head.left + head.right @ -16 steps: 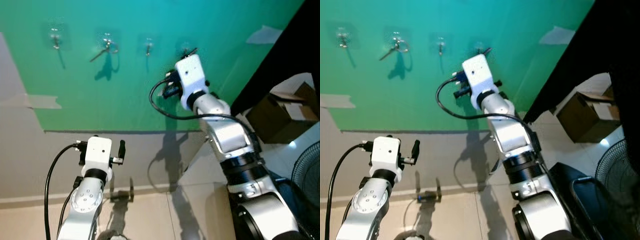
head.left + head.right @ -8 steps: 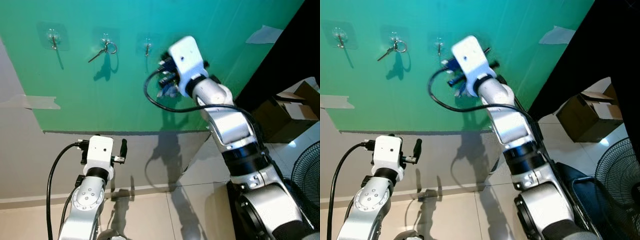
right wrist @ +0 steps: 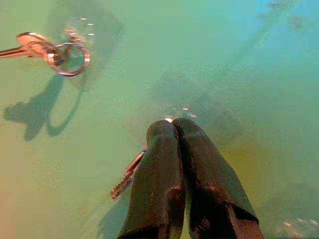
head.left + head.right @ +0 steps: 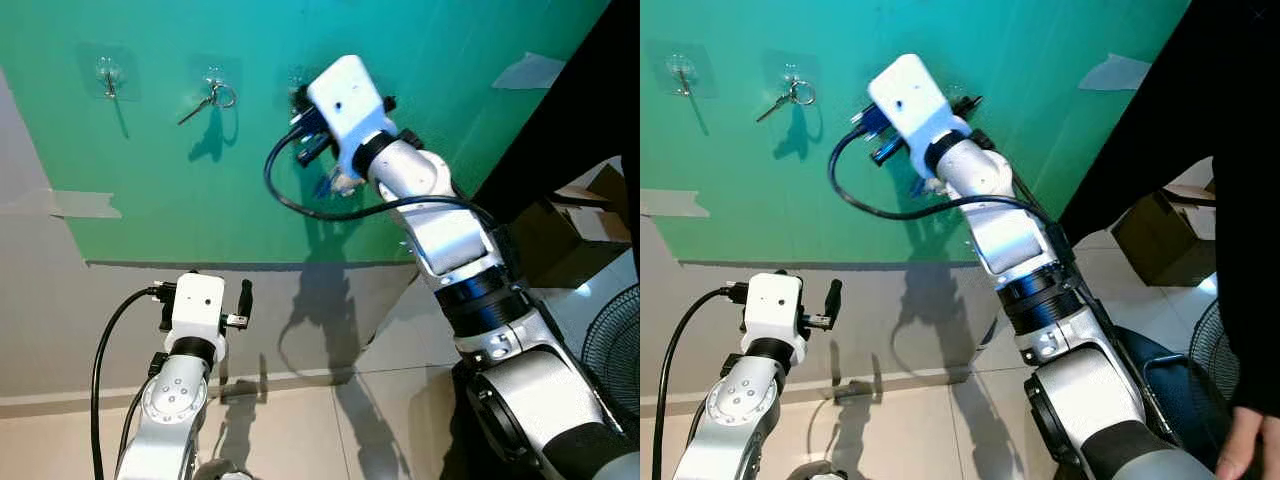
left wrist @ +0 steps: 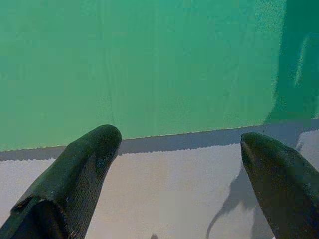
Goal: Hang keys on a hook
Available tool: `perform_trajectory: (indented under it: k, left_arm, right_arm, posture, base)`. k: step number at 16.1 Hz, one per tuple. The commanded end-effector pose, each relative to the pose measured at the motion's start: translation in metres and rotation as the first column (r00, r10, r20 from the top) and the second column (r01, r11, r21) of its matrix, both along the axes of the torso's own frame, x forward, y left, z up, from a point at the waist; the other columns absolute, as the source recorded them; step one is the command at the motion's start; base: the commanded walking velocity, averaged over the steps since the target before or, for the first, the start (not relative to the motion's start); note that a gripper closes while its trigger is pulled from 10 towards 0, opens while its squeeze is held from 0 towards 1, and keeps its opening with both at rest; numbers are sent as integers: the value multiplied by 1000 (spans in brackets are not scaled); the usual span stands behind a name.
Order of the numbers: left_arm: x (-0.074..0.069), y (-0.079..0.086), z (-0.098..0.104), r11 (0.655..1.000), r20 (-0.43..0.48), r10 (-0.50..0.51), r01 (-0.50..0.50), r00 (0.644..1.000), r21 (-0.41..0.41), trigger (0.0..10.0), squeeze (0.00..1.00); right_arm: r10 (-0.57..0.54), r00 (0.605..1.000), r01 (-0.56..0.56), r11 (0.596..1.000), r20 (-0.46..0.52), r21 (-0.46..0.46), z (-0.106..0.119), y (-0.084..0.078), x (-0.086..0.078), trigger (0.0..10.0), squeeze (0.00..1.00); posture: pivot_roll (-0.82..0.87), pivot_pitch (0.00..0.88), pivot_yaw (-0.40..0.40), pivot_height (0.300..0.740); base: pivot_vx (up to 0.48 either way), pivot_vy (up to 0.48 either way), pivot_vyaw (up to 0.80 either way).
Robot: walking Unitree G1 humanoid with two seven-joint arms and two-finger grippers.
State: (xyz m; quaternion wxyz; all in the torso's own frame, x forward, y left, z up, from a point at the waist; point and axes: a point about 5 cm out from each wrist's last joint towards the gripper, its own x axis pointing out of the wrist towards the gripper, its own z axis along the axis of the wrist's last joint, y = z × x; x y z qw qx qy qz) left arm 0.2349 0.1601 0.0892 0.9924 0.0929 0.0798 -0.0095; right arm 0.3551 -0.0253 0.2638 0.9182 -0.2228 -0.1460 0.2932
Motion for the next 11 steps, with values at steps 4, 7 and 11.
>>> perform_trajectory:
  k: [4,7,11]
  left_arm:
    - [1,-9,2,1000,-1,-14,14,1000,-17,10000,0]
    - [1,-10,1,1000,-4,-15,15,1000,-19,10000,0]
    - [0,-10,1,1000,-7,-16,16,1000,-21,10000,0]
  right_arm:
    - [46,998,-48,997,-36,-58,-17,6,-4,10000,0]
    - [60,997,-64,995,-52,-73,-25,8,-6,10000,0]
    - [67,996,-72,994,-61,-86,-30,8,-9,10000,0]
  posture:
    - [207,0,-198,740]
    - [203,0,-197,740]
    - [196,0,-195,740]
  base:
    - [0,0,0]
    - [0,0,0]
    - [0,0,0]
